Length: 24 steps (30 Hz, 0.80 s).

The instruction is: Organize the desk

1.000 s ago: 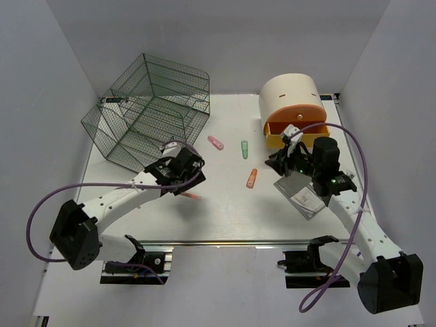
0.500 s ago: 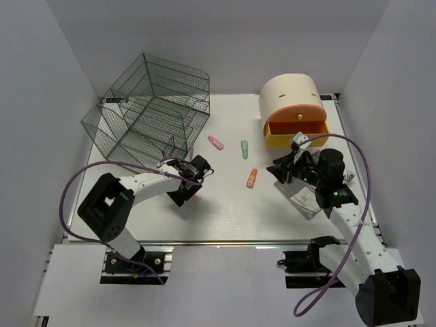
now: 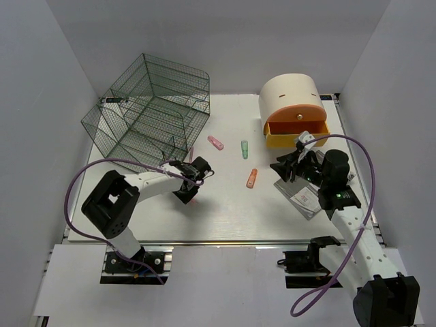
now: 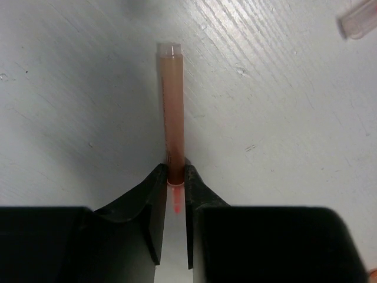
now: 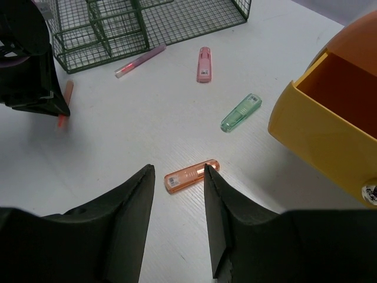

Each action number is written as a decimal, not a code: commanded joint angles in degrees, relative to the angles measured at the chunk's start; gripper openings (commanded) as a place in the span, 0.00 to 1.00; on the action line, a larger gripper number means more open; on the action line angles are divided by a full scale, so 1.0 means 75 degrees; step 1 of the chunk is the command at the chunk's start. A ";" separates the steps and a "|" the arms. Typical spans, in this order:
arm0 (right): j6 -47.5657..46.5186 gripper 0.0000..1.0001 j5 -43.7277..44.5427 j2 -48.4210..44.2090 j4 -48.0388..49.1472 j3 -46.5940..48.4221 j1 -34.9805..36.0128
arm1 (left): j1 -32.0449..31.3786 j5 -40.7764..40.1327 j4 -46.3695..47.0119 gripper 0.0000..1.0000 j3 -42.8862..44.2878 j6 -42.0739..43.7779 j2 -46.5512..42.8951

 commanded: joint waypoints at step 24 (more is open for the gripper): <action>-0.0158 0.00 0.2187 -0.0405 -0.0177 0.0496 -0.0651 | -0.0289 0.4886 0.6031 0.00 0.0118 0.9837 -0.2000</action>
